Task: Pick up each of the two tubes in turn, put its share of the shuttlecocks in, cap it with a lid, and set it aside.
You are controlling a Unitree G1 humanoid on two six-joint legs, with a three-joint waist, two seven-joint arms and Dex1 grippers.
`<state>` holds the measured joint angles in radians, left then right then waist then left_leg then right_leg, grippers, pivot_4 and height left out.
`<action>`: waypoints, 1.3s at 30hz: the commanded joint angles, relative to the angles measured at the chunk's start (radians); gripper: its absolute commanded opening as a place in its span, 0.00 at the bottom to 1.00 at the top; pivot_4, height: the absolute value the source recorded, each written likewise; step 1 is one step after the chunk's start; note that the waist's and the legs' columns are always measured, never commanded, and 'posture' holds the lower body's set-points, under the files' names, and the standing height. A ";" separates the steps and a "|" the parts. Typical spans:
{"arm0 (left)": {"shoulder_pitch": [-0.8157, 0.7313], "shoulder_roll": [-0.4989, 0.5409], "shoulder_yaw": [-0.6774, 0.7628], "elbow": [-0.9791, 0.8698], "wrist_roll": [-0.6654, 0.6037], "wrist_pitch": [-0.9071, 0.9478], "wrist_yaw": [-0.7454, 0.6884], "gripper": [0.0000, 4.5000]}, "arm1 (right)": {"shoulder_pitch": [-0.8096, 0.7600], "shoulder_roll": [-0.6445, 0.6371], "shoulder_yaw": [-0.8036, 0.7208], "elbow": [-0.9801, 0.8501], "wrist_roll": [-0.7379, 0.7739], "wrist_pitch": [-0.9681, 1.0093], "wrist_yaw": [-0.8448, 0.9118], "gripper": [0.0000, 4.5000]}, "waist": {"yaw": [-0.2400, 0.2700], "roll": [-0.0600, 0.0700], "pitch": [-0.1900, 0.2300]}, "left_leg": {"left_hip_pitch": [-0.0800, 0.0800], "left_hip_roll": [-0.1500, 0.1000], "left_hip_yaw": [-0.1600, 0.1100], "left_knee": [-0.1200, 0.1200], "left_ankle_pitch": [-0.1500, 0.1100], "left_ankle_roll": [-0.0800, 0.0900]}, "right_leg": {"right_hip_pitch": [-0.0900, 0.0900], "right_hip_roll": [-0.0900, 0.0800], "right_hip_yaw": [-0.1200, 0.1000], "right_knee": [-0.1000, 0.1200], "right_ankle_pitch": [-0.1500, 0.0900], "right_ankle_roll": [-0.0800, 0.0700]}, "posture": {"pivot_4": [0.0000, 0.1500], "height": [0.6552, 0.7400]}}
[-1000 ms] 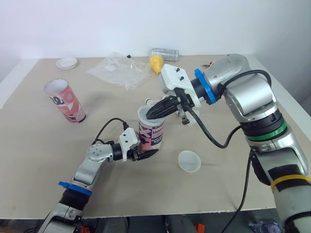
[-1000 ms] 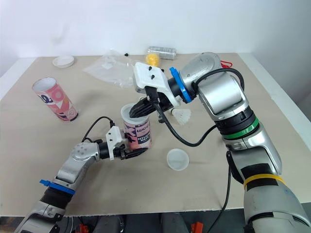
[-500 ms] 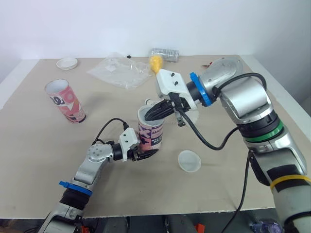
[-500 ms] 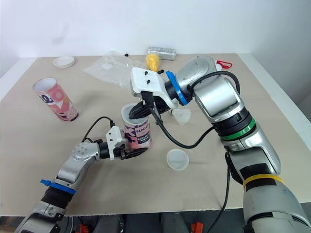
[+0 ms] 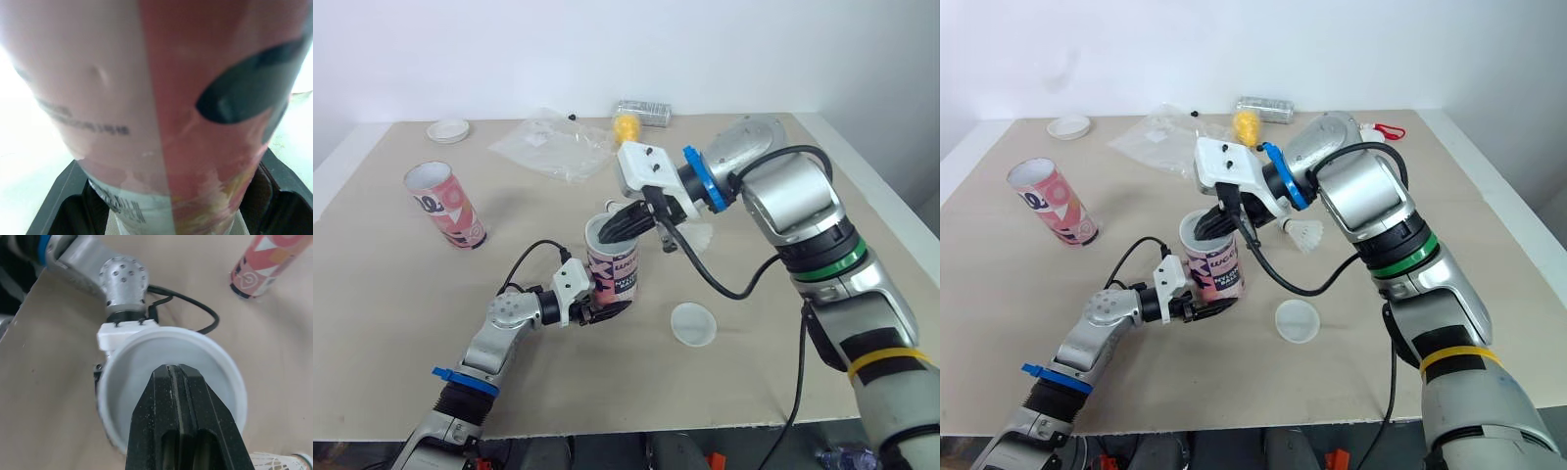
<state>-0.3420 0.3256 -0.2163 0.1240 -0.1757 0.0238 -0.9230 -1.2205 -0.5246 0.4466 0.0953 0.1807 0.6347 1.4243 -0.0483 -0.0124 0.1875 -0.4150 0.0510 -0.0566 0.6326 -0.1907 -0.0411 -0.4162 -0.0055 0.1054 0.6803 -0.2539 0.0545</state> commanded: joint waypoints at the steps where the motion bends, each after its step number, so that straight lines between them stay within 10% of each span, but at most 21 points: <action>1: 0.014 -0.004 -0.035 0.004 0.014 0.016 -0.011 0.67 | -0.010 0.015 0.011 0.018 -0.018 0.024 -0.020 0.01 | 0.000 0.000 0.000 | 0.000 0.000 0.000 0.000 0.000 0.000 | 0.000 0.000 0.000 0.000 0.000 0.000 | 1.00 1.00; 23: -0.007 -0.009 -0.029 0.005 0.006 0.024 -0.011 0.67 | 0.053 -0.011 0.074 0.013 -0.105 -0.045 0.001 0.01 | 0.000 -0.001 -0.001 | 0.008 0.000 0.000 -0.002 0.000 0.000 | 0.008 0.000 0.000 -0.003 -0.001 -0.001 | 1.00 1.00; 39: -0.010 0.001 -0.029 -0.014 0.007 0.017 -0.021 0.67 | 0.079 -0.108 -0.386 0.038 0.229 0.056 -0.019 0.01 | 0.002 -0.001 0.000 | 0.003 0.000 0.000 -0.012 -0.002 0.000 | 0.007 -0.001 0.000 -0.016 0.000 0.005 | 1.00 1.00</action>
<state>-0.3541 0.3255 -0.2274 0.1133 -0.1761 0.0282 -0.9424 -1.1548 -0.6232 0.1228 0.1573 0.3834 0.7277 1.4333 -0.0459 -0.0132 0.1876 -0.4114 0.0506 -0.0566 0.6197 -0.1926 -0.0405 -0.4088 -0.0066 0.1054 0.6643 -0.2541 0.0593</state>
